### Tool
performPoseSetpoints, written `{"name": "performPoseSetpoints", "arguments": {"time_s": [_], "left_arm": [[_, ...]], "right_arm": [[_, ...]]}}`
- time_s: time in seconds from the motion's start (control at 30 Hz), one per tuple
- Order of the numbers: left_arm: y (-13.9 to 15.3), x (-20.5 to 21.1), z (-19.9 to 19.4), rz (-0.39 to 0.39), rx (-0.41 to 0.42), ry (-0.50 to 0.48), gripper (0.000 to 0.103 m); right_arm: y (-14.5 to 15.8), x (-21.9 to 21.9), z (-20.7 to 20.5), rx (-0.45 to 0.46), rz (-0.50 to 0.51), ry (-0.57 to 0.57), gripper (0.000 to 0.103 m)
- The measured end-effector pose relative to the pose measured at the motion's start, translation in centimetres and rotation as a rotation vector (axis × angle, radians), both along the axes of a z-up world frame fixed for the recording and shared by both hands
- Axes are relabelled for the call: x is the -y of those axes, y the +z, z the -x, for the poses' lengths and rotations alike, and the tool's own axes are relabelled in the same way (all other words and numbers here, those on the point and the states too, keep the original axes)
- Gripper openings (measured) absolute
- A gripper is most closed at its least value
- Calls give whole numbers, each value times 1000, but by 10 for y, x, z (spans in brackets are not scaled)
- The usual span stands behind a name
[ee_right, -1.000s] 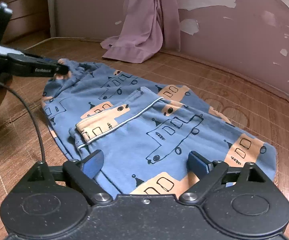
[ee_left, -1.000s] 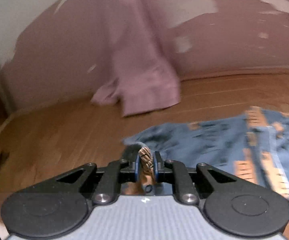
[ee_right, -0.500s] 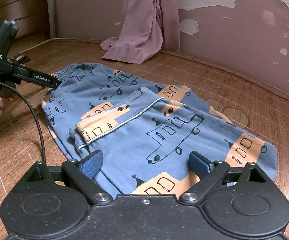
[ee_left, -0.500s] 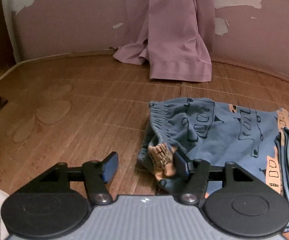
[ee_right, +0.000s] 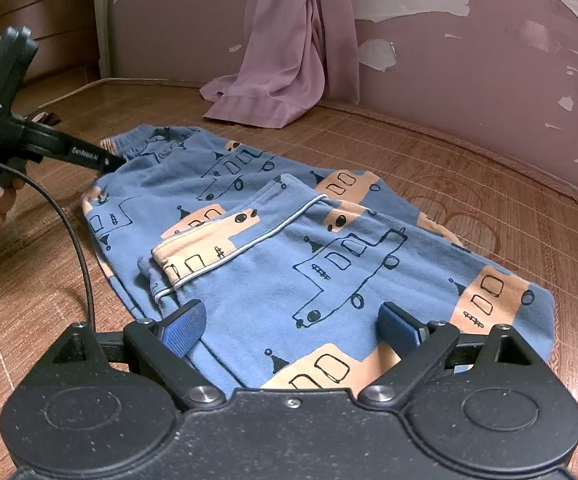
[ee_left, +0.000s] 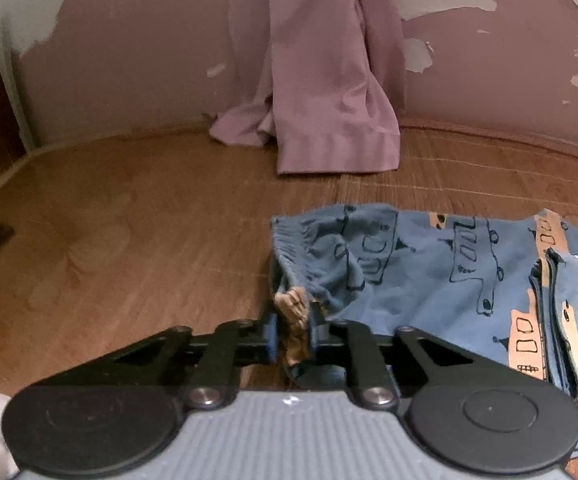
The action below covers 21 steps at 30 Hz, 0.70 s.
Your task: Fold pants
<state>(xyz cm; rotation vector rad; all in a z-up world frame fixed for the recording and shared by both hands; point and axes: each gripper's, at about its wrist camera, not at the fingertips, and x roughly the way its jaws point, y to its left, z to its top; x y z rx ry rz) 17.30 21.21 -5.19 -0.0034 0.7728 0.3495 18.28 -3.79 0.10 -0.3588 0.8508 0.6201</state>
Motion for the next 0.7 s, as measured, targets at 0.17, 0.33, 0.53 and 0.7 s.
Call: {"name": "performPoseSetpoints", "arguments": {"time_s": [0.17,0.33,0.53,0.7], "left_arm": [[24,8,3,-8,43,-4,14],[57,32,10,-37,110,-83,14],[99,90,21,-107,201,-253,13],[121,156,27,-130,238,-458,14]], "right_arm": [[0,0,0,2,0,-4,94],[-1,0,-1,9,-4,-15,94],[16,18,1,60,-59,-47,89],[36,49,3,91,-8,-27,90]]}}
